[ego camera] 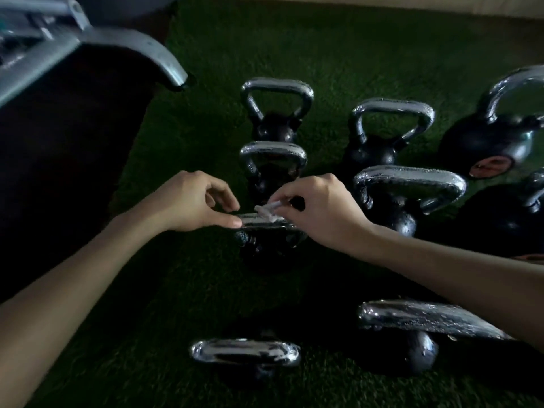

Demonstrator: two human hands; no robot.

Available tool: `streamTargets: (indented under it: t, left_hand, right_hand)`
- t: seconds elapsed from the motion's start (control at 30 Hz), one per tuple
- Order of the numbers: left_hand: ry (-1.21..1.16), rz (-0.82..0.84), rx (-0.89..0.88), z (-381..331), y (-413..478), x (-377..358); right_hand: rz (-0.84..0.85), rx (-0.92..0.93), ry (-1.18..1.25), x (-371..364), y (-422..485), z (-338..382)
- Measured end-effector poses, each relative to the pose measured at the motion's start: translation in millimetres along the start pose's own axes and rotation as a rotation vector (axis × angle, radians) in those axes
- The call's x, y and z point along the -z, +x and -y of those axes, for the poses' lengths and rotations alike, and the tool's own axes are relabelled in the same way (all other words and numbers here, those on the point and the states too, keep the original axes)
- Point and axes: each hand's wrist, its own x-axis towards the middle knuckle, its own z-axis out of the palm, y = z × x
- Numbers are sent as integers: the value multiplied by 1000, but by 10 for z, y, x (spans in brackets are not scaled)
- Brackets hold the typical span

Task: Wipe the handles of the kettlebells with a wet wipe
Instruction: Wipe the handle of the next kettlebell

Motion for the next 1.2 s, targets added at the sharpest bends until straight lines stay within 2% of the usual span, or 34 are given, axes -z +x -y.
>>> streamTargets:
  t: [0.17, 0.37, 0.6, 0.77, 0.97, 1.13, 1.2]
  left_hand:
    - [-74, 53, -79, 222, 176, -97]
    - [-110, 155, -128, 315, 262, -64]
    - [-151, 230, -125, 350, 321, -40]
    - [-131, 150, -150, 325, 286, -74]
    - [-66, 51, -137, 242, 108, -76]
    - [28, -29, -192, 9, 63, -178]
    - [91, -102, -219, -105, 62, -260]
  right_hand:
    - [-30, -56, -37, -158, -9, -26]
    - [86, -179, 53, -190, -69, 247]
    - [-221, -197, -68, -478, -222, 454]
    - [-446, -241, -50, -474, -493, 304]
    - [-492, -140, -52, -719, -353, 465]
    - [-618, -294, -48, -697, -511, 304]
    - [-631, -287, -26, -728, -467, 289]
